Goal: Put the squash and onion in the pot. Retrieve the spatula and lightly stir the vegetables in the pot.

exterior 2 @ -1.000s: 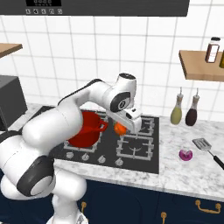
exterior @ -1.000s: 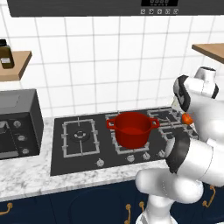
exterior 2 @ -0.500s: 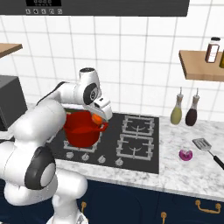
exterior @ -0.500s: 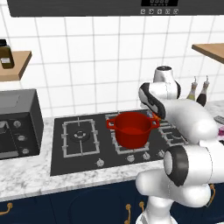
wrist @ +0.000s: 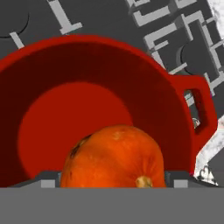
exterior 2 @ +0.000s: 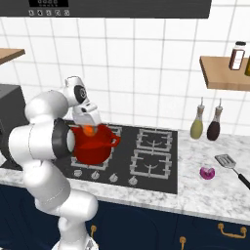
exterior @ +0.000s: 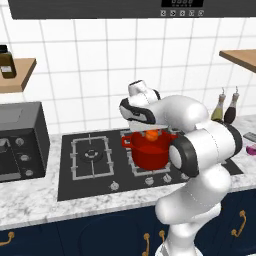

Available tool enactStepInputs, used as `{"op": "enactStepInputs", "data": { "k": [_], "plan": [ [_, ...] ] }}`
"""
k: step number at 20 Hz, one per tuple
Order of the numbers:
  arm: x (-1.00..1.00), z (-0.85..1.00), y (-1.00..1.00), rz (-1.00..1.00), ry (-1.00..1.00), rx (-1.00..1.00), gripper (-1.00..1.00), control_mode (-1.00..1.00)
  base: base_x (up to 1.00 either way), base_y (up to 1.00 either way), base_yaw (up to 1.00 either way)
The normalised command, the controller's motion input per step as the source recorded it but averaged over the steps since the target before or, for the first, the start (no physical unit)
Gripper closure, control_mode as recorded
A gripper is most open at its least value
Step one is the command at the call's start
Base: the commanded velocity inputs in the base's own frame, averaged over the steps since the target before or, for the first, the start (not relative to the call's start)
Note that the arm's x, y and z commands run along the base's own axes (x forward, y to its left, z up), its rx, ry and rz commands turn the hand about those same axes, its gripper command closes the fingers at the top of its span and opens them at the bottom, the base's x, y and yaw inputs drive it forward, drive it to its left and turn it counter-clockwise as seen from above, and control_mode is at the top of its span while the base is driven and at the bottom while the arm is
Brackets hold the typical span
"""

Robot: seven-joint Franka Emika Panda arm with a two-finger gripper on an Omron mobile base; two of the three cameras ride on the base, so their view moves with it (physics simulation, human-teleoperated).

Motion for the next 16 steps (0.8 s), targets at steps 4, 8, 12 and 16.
{"op": "enactStepInputs", "data": {
  "k": [4,8,12,16],
  "plan": [
    [0.11,-0.36,0.15,0.00,0.01,0.00,1.00,-1.00,0.00,0.00,0.00],
    [0.01,-0.51,0.00,0.00,0.00,0.03,1.00,-1.00,0.00,0.00,0.00],
    [0.00,-0.49,0.00,0.00,-0.04,0.09,1.00,-1.00,0.00,0.00,0.00],
    [-0.06,-0.20,-0.03,0.00,0.00,0.03,1.00,-1.00,0.00,0.00,0.00]
  ]
}}
